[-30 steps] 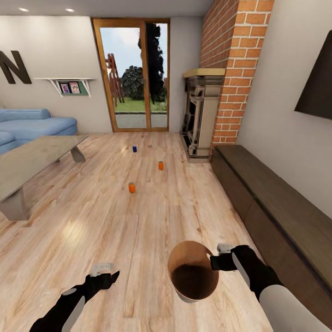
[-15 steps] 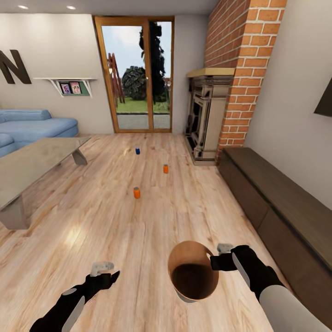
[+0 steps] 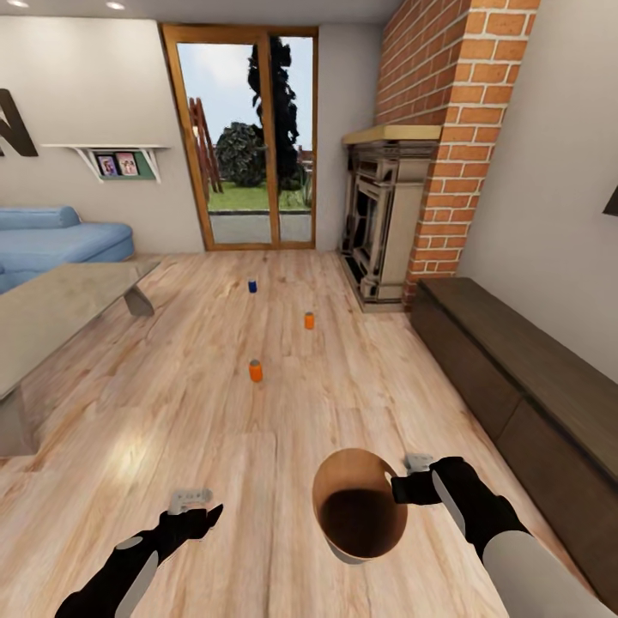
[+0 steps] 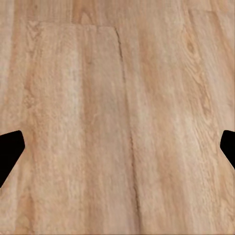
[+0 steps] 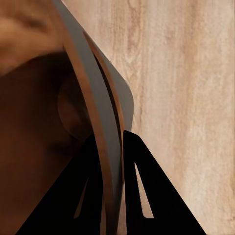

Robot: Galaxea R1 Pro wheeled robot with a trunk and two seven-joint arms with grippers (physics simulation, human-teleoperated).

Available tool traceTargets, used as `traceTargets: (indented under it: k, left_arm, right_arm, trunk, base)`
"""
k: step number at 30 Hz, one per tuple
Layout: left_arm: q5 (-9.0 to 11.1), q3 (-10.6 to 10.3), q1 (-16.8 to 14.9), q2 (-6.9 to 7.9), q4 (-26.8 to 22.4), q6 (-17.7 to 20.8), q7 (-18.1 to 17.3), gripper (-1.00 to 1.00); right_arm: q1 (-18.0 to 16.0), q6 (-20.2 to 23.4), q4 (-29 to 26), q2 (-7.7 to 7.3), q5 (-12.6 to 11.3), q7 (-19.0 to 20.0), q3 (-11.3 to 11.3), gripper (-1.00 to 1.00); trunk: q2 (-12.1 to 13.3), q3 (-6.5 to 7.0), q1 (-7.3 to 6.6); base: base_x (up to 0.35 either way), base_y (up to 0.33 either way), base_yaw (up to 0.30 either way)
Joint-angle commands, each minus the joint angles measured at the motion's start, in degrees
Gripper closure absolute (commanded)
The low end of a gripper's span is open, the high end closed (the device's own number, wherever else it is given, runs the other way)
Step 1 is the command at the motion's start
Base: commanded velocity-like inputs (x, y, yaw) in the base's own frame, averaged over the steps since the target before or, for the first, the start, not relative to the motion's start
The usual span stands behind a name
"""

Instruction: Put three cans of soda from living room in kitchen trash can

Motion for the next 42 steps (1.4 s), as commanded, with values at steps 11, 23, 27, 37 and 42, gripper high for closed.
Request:
traceTargets:
  k: [11, 23, 27, 37, 42]
  left_arm:
    - [0.0, 0.0, 0.0, -0.01, 0.0, 0.0, 0.0, -1.0]
    - [0.0, 0.0, 0.0, 0.0, 0.0, -0.3, 0.0, -1.0]
    - [0.0, 0.0, 0.0, 0.0, 0.0, -0.4, 0.0, -1.0]
    - [0.0, 0.0, 0.0, 0.0, 0.0, -0.4, -0.1, -1.0]
    - [0.0, 0.0, 0.0, 0.0, 0.0, -0.4, -0.1, -1.0]
  right_arm:
    - [0.3, 0.1, -0.1, 0.01, -1.3, 0.4, -0.1, 1.0]
    - [0.6, -0.1, -0.1, 0.08, -1.3, 0.4, -0.1, 1.0]
    - [0.7, -0.2, 0.0, 0.09, -1.3, 0.4, -0.1, 1.0]
    - [0.9, -1.2, 0.0, 0.1, -1.3, 0.3, -0.1, 1.0]
    - [0.9, -1.2, 0.0, 0.1, -1.3, 0.3, -0.1, 1.0]
  trunk:
    - [0.0, 0.01, 0.0]
    - [0.0, 0.01, 0.0]
    - [0.0, 0.01, 0.0]
    - [0.0, 0.01, 0.0]
    - [0.0, 0.01, 0.0]
  base:
    - [0.275, 0.214, -0.16]
    - [0.302, 0.152, -0.119]
    - [0.311, 0.132, -0.008]
    - [0.315, 0.117, -0.001]
    - [0.323, 0.037, 0.0]
